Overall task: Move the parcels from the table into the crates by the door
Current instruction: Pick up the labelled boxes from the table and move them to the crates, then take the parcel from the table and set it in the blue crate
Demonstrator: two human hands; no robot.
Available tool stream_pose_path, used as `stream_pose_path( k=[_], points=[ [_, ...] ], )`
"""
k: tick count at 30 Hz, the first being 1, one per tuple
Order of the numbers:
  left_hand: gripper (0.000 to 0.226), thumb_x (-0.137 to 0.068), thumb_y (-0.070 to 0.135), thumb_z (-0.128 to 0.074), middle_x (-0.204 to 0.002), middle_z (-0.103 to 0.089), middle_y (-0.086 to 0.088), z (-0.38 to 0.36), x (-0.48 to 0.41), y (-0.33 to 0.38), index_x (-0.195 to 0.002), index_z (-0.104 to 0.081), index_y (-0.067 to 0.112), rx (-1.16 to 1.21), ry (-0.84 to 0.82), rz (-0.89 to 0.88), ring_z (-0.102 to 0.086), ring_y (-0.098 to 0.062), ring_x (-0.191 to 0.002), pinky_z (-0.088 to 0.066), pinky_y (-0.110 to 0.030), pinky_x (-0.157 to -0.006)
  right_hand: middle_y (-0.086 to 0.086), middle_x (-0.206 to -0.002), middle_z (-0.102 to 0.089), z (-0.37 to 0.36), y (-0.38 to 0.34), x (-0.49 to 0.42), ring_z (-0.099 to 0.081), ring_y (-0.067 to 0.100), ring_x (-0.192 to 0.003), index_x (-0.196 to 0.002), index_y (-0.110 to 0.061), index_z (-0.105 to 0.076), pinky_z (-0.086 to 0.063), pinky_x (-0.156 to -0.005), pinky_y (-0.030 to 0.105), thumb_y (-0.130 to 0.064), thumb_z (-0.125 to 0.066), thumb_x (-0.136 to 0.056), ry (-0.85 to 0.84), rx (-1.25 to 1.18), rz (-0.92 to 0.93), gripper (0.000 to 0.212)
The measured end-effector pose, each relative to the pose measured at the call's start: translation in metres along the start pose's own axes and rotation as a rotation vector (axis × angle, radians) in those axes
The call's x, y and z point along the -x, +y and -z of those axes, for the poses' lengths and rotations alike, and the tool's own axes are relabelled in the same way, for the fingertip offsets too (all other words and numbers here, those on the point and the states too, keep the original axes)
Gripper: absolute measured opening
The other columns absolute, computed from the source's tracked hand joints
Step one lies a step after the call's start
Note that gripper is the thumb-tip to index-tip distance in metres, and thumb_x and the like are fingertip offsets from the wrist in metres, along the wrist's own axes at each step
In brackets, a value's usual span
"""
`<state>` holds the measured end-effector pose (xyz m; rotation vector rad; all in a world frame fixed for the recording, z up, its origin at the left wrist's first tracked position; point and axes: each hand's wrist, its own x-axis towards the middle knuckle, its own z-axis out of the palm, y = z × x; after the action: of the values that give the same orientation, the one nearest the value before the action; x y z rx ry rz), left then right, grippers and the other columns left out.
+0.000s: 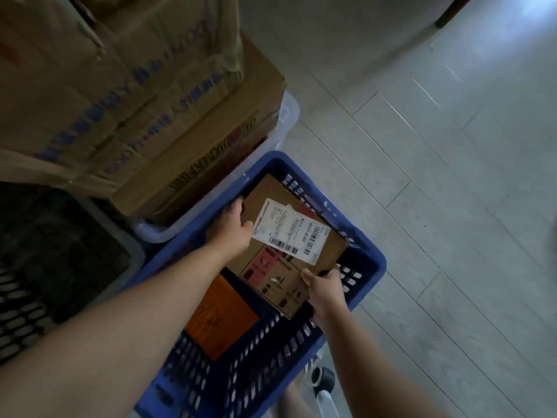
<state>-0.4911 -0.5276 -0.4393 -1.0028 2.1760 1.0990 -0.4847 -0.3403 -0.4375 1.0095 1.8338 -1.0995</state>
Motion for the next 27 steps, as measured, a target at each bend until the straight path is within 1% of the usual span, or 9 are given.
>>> stream_pose_path(
  k=[3,5,9,12,15,17,21,24,27],
  points=[
    [0.049,-0.097,0.024,-0.046,-0.148,-0.036,-0.006,0.012,0.017,0.013,-0.144,-0.034,0.021,0.097,0.055,-0.008,-0.043,-0.024,-0.127,-0.037,-0.029,-0.090,0.007,-0.119,-0.059,0.011,-0.014,0.022,-0.060,0.025,-0.102,-0.135,-0.011,-0.039,-0.052,-0.082,0.039,-0.014,-0.061,-0.091,0.046,0.067,0.034,0.049],
    [0.044,-0.097,0.025,-0.047,-0.144,-0.041,-0.006,0.028,0.035,0.023,-0.140,-0.042,0.020,0.108,0.072,-0.034,-0.048,-0.023,-0.121,-0.036,-0.025,-0.082,0.009,-0.125,-0.059,0.018,-0.027,0.044,-0.060,0.025,-0.105,-0.138,-0.010,-0.040,-0.052,-0.081,0.037,-0.012,-0.061,-0.091,0.055,0.061,0.073,0.052],
    [0.042,-0.097,0.022,-0.047,-0.142,-0.045,-0.006,0.076,0.091,0.044,-0.138,-0.045,0.016,0.214,0.096,-0.017,-0.046,-0.025,-0.124,-0.034,-0.025,-0.084,-0.004,-0.090,-0.061,0.035,-0.053,0.114,-0.063,0.018,-0.084,-0.130,-0.013,-0.048,-0.052,-0.064,0.027,-0.009,-0.060,-0.091,0.035,0.029,0.137,0.041],
    [0.041,-0.096,0.021,-0.047,-0.138,-0.049,-0.009,0.124,0.148,0.064,-0.136,-0.047,0.014,0.263,0.120,-0.025,-0.048,-0.026,-0.122,-0.038,-0.027,-0.089,0.004,-0.101,-0.064,0.050,-0.066,0.184,-0.063,0.017,-0.080,-0.127,-0.010,-0.049,-0.046,-0.050,0.020,-0.009,-0.059,-0.091,0.037,0.014,0.175,0.037],
    [0.040,-0.097,0.017,-0.047,-0.139,-0.048,-0.009,0.176,0.217,0.082,-0.136,-0.047,0.011,0.329,0.105,-0.082,-0.046,-0.024,-0.125,-0.033,-0.023,-0.090,0.013,-0.120,-0.062,0.066,-0.069,0.260,-0.064,0.026,-0.099,-0.134,-0.008,-0.046,-0.050,-0.061,0.028,-0.010,-0.057,-0.093,0.041,-0.062,0.188,0.042],
    [0.038,-0.097,0.017,-0.047,-0.140,-0.047,-0.009,0.207,0.253,0.092,-0.135,-0.048,0.010,0.345,0.093,-0.120,-0.045,-0.022,-0.126,-0.031,-0.022,-0.088,0.014,-0.123,-0.060,0.071,-0.070,0.305,-0.063,0.026,-0.100,-0.136,-0.007,-0.045,-0.049,-0.064,0.031,-0.011,-0.056,-0.094,0.052,-0.105,0.211,0.044],
    [0.037,-0.095,0.022,-0.051,-0.134,-0.053,-0.007,0.262,0.321,0.102,-0.131,-0.052,0.013,0.351,0.125,-0.188,-0.050,-0.022,-0.119,-0.036,-0.025,-0.087,0.002,-0.091,-0.060,0.080,-0.072,0.387,-0.061,0.015,-0.077,-0.136,-0.011,-0.042,-0.046,-0.055,0.026,-0.013,-0.057,-0.094,0.045,-0.186,0.262,0.045],
    [0.038,-0.094,0.023,-0.052,-0.132,-0.055,-0.008,0.287,0.368,0.103,-0.130,-0.053,0.012,0.389,0.168,-0.238,-0.052,-0.022,-0.117,-0.039,-0.026,-0.089,0.004,-0.094,-0.060,0.085,-0.071,0.437,-0.065,0.022,-0.085,-0.137,-0.015,-0.041,-0.050,-0.062,0.031,-0.015,-0.058,-0.093,0.024,-0.195,0.314,0.047],
    [0.039,-0.095,0.024,-0.051,-0.132,-0.054,-0.008,0.304,0.424,0.090,-0.131,-0.051,0.012,0.444,0.218,-0.294,-0.051,-0.022,-0.118,-0.041,-0.031,-0.095,0.007,-0.093,-0.059,0.092,-0.066,0.490,-0.064,0.031,-0.099,-0.139,-0.017,-0.041,-0.056,-0.080,0.041,-0.017,-0.059,-0.091,0.000,-0.166,0.403,0.051]
  ],
)
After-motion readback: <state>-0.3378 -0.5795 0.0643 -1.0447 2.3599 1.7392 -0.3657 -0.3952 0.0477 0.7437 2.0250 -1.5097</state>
